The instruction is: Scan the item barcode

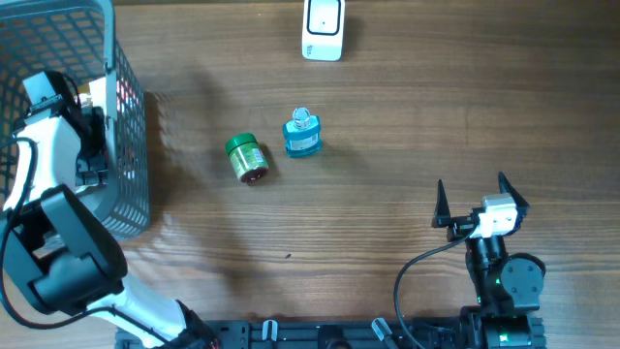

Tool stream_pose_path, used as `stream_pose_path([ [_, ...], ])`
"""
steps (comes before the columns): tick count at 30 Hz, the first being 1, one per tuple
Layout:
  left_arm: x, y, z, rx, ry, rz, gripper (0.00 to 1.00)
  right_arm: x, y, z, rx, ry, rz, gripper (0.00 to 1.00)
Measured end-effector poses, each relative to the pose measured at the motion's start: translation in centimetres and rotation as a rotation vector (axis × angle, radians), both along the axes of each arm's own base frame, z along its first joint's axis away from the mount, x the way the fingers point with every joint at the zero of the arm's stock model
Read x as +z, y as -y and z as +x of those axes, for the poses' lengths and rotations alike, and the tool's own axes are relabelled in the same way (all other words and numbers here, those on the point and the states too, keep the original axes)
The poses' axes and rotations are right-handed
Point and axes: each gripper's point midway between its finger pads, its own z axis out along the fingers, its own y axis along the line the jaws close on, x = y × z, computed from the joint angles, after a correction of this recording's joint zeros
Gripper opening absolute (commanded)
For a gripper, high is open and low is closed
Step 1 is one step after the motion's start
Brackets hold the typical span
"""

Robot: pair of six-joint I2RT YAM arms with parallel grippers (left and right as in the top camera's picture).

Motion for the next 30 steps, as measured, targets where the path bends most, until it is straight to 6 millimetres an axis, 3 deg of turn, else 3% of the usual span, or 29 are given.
stream_pose_path([
  [6,-0.7,0.8,0.0,-0.053,-0.016,-0.036,0.53,0.0,0.0,0.0,0.0,0.0,0.0,1.0],
  [11,-0.9,1.2,-0.2,-0.07,-0.024,-0.059,0.34,0.0,0.0,0.0,0.0,0.0,0.0,1.0],
  [23,-1.0,2.0,-0.6,-0.082,-0.037,-0.105,0.27,0.0,0.0,0.0,0.0,0.0,0.0,1.0],
  [27,-0.2,1.9,-1.0,-0.092,-0.042,-0.146,0.3,0.0,0.0,0.0,0.0,0.0,0.0,1.0],
  [30,1.6,1.2,-1.3,-0.086,-0.048,-0.164,0.22,0.0,0.0,0.0,0.0,0.0,0.0,1.0],
])
